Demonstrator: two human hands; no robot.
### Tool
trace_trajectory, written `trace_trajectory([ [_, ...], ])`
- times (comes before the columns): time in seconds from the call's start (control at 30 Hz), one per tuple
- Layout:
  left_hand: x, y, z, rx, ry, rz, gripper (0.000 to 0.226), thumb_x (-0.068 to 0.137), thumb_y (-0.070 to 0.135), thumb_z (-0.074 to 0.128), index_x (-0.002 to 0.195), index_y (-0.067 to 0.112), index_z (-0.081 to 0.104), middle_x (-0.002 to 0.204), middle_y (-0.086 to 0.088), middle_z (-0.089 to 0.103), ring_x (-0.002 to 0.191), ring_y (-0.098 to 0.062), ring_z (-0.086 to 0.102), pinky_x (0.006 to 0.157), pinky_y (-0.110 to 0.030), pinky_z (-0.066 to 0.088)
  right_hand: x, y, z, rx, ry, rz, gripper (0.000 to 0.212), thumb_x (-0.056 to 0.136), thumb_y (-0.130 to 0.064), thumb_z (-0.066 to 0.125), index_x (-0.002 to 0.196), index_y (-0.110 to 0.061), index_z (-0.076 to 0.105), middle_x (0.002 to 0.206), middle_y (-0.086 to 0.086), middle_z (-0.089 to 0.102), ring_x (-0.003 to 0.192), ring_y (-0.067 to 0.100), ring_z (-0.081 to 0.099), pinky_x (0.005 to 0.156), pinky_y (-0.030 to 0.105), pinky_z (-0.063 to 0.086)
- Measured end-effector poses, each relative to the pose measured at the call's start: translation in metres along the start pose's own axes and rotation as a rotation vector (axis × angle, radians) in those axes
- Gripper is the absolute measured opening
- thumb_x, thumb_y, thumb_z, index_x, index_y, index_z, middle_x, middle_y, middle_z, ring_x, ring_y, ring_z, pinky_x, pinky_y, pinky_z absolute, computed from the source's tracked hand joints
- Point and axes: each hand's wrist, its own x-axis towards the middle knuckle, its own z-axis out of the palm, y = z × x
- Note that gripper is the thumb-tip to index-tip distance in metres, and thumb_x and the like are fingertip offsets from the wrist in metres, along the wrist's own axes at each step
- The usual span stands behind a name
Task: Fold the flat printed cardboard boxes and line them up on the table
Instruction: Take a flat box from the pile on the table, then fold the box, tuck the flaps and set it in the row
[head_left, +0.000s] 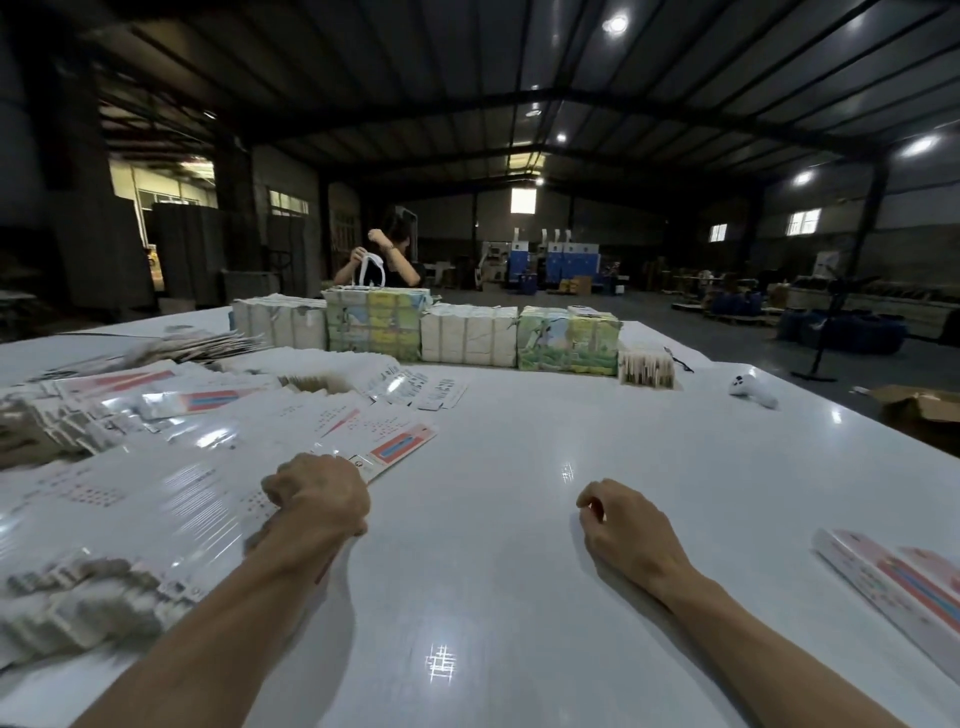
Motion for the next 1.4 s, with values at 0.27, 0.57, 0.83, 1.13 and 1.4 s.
trace_trajectory([
  [0.27, 0.011, -0.012, -0.007, -0.032, -0.055, 0.104, 0.083, 0.072, 0.074, 0.08, 0.127, 0.018, 0.053, 0.11, 0.0, 0.06, 0.101, -0.016, 0.06, 0.083, -0.031, 0.044, -0.002, 0.005, 0.0, 0.037, 0.005, -0.006, 0.017, 0.102, -0.023, 0.053, 0.111, -0.025, 0.067, 0.1, -0.014, 0.065, 0.091, 0.006, 0.059, 0.08, 0.028, 0.048],
  [0.57, 0.009, 0.031, -0.035, -1.024, -0.272, 0.447, 0.034, 0.091, 0.04, 0.079, 0.101, 0.008, 0.069, 0.08, -0.006, 0.079, 0.069, -0.019, 0.077, 0.058, -0.023, 0.056, -0.001, 0.006, 0.002, 0.08, -0.015, 0.008, 0.015, 0.102, -0.025, 0.054, 0.109, -0.028, 0.067, 0.099, -0.015, 0.064, 0.09, 0.004, 0.059, 0.078, 0.025, 0.044],
  [0.83, -0.038, 0.131, -0.005, -1.487, -0.78, 0.482, 0.04, 0.097, 0.043, 0.073, 0.11, 0.005, 0.07, 0.097, -0.014, 0.08, 0.08, -0.03, 0.079, 0.06, -0.031, 0.062, 0.001, 0.007, -0.004, 0.395, 0.085, 0.053, 0.017, 0.103, -0.014, 0.054, 0.104, -0.022, 0.069, 0.089, -0.004, 0.071, 0.076, 0.006, 0.066, 0.068, 0.016, 0.051],
  [1.13, -0.046, 0.155, 0.037, -1.593, -0.857, 0.722, 0.051, 0.095, 0.055, 0.064, 0.125, 0.013, 0.066, 0.118, -0.009, 0.078, 0.076, -0.025, 0.074, 0.071, -0.033, 0.061, 0.007, 0.0, -0.012, 0.661, 0.319, 0.078, 0.019, 0.109, -0.018, 0.051, 0.124, -0.027, 0.061, 0.104, -0.008, 0.064, 0.096, 0.006, 0.064, 0.079, 0.017, 0.053],
  [1.4, -0.045, 0.152, 0.039, -1.646, -0.809, 0.702, 0.058, 0.095, 0.071, 0.054, 0.108, 0.016, 0.072, 0.099, -0.015, 0.077, 0.077, -0.026, 0.076, 0.075, -0.034, 0.061, 0.006, -0.014, -0.006, 0.781, 0.06, -0.067, 0.024, 0.102, -0.046, 0.053, 0.124, -0.047, 0.06, 0.124, -0.009, 0.048, 0.102, 0.007, 0.072, 0.064, 0.026, 0.063],
])
